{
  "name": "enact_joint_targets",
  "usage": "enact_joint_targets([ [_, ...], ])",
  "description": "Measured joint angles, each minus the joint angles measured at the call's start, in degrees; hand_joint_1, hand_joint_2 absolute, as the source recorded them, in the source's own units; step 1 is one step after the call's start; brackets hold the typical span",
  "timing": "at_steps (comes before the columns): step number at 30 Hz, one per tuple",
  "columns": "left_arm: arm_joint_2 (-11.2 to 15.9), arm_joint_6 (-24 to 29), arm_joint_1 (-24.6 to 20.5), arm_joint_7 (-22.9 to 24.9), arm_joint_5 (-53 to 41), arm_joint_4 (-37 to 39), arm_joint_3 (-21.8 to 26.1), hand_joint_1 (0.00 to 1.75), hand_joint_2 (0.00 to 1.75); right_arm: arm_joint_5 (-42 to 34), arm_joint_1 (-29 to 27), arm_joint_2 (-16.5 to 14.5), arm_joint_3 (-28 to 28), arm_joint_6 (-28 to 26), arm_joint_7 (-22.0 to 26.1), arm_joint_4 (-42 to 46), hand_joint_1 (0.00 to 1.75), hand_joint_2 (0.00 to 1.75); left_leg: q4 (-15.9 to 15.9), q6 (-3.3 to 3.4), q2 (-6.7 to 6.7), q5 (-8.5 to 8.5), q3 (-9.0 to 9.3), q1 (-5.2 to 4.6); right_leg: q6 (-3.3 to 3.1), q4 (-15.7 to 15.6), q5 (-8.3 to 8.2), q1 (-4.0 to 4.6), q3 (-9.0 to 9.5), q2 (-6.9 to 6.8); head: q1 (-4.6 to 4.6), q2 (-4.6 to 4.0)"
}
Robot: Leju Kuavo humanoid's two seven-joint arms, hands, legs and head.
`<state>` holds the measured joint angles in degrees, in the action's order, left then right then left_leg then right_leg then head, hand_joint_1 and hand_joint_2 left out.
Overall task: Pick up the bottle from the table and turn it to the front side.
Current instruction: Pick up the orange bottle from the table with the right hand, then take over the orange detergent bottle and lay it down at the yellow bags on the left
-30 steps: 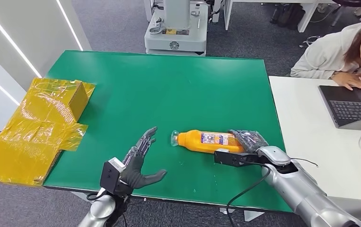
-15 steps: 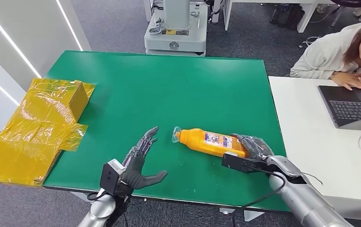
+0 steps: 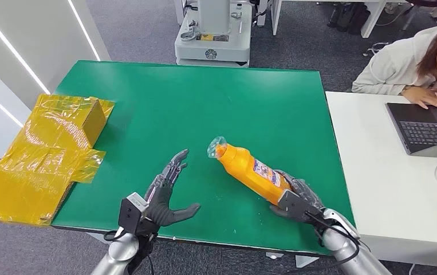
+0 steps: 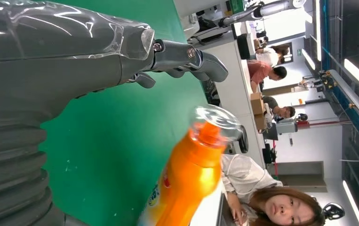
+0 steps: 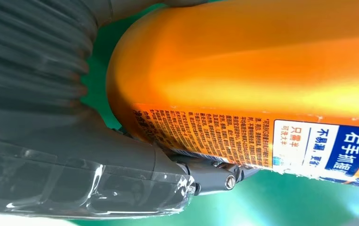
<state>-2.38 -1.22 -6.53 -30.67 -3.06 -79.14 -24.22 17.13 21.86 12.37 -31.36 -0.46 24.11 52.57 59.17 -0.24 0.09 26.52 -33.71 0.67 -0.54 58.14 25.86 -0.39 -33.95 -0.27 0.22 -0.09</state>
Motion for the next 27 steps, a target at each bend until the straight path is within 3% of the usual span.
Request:
enact_joint_targets([
  [5,0.36,-0.25,-2.07,0.54,0.85,0.10,0.32,0.00,1.75,-2.50,-2.96,-1.53,2.74,-1.69,0.75,4.22,1.75,1.75,-0.01,-0.02,0.00,-0.02,-0.09,0.00,0.00,0.01,0.00,0.01,-0.09,0.01,0.01,0.00],
  [9,1.37,-13.40,-11.70,9.41,14.35,3.15,1.49,0.00,1.75,-4.57,-4.36,-5.13,5.27,-2.98,3.35,9.39,1.75,1.75,0.02,-0.04,0.01,-0.08,-0.22,-0.02,-0.05,0.02,-0.06,0.00,-0.20,0.02,0.01,0.00],
  [13,1.19,-16.53,-16.76,13.81,18.48,4.87,1.46,0.00,1.75,-3.19,-2.53,-7.63,4.26,-3.36,2.63,9.25,1.75,1.75,0.02,-0.08,0.03,-0.14,-0.23,-0.01,-0.08,0.05,-0.08,0.00,-0.26,0.03,0.01,0.00],
  [19,0.08,-17.52,-24.25,16.35,23.52,8.72,0.13,0.00,1.75,-2.17,0.32,-11.06,2.00,-3.84,0.93,8.22,1.75,1.75,0.01,-0.07,0.02,-0.17,-0.26,-0.01,-0.11,0.09,-0.10,0.01,-0.32,0.04,0.00,0.00],
  [27,-1.91,-16.23,-28.15,16.98,25.78,11.99,-1.87,0.00,1.75,-1.45,1.20,-11.99,1.11,-5.07,-0.24,5.80,1.75,1.75,0.03,-0.07,0.01,-0.17,-0.35,-0.03,-0.11,0.05,-0.10,0.00,-0.35,0.02,0.01,0.00],
])
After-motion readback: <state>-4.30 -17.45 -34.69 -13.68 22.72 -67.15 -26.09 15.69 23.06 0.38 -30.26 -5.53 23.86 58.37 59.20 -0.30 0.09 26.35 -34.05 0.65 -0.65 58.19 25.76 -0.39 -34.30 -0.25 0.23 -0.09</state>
